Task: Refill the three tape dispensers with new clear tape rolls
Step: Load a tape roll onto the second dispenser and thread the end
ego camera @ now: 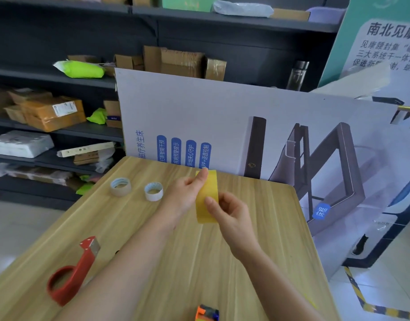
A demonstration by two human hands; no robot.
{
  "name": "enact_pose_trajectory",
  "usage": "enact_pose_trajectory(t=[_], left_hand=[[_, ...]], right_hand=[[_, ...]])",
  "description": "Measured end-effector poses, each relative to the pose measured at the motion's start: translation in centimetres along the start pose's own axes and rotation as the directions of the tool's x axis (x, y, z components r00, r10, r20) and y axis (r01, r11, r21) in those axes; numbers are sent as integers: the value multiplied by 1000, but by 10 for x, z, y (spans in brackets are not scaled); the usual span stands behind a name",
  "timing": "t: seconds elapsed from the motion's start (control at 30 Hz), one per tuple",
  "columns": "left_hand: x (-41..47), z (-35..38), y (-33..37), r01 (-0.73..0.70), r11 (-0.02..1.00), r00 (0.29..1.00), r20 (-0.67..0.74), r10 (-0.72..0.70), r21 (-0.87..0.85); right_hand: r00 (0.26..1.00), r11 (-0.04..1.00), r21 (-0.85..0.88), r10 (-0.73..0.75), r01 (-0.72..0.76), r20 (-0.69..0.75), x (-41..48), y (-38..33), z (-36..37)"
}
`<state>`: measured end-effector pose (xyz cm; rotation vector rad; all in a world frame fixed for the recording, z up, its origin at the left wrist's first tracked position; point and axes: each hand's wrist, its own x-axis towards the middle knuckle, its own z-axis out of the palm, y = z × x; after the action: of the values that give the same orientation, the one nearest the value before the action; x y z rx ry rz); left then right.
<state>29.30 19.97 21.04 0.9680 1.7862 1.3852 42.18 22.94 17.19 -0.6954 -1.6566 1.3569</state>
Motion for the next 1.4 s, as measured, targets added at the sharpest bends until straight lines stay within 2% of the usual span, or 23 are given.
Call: enact_pose_trajectory(t=[0.03,0.07,0.1,0.13,0.2,0.27,0.4,0.47,0.53,0.6,0.67,0.77,0.83,0.9,1.0,1.17,1.27,1.4], left_hand=[[4,-9,-4,-52,993,994,-85,62,109],[5,-17,-7,-102,986,984,-135,119,130],[6,-25,-9,-154,985,980,-117,163,83],[6,-32,-12,-196,980,980,-41,196,-13],[3,-44,-17,-188,966,961,172,218,-175],[0,-55,-20,-160,958,935,273,224,-237],[1,-62,-7,-96,964,969,199,148,-248],[3,-63,1,43,971,979,205,6,-236],[3,-65,8,203,958,956,251,-150,-202],[0,-66,12,264,947,943,254,-214,-184],[-1,-63,11,214,959,955,246,-165,-186],[-9,-60,5,-4,971,967,246,65,-240],[-15,-61,3,-90,957,962,226,155,-277],[-18,-60,6,-86,962,973,187,138,-259],[-18,-62,15,13,984,992,124,9,-177],[-10,-75,18,186,966,979,121,-166,-178],[-4,-86,13,218,960,971,141,-194,-177],[7,-110,3,148,977,966,235,-110,-151]], right_hand=[[999,997,66,50,-50,-6,1,-4,7],[996,988,125,93,-92,-2,3,-7,14],[992,975,182,127,-127,12,5,-10,21],[988,960,231,152,-155,32,6,-13,27],[982,936,297,177,-188,63,8,-20,39],[981,927,322,177,-192,77,10,-26,48],[974,918,343,148,-200,170,12,-35,53],[968,927,321,128,-195,218,13,-37,52],[961,935,300,112,-189,255,16,-38,49],[957,930,310,112,-196,269,19,-41,47],[957,913,350,120,-211,264,22,-43,44],[962,892,384,163,-239,219,27,-44,43],[957,877,401,187,-263,220,29,-45,43],[951,862,422,189,-280,244,30,-46,45],[937,837,446,204,-317,283,30,-46,49],[913,882,364,155,-300,377,34,-45,59],[913,905,335,119,-262,391,39,-45,67],[939,921,304,145,-244,313,48,-42,89]])
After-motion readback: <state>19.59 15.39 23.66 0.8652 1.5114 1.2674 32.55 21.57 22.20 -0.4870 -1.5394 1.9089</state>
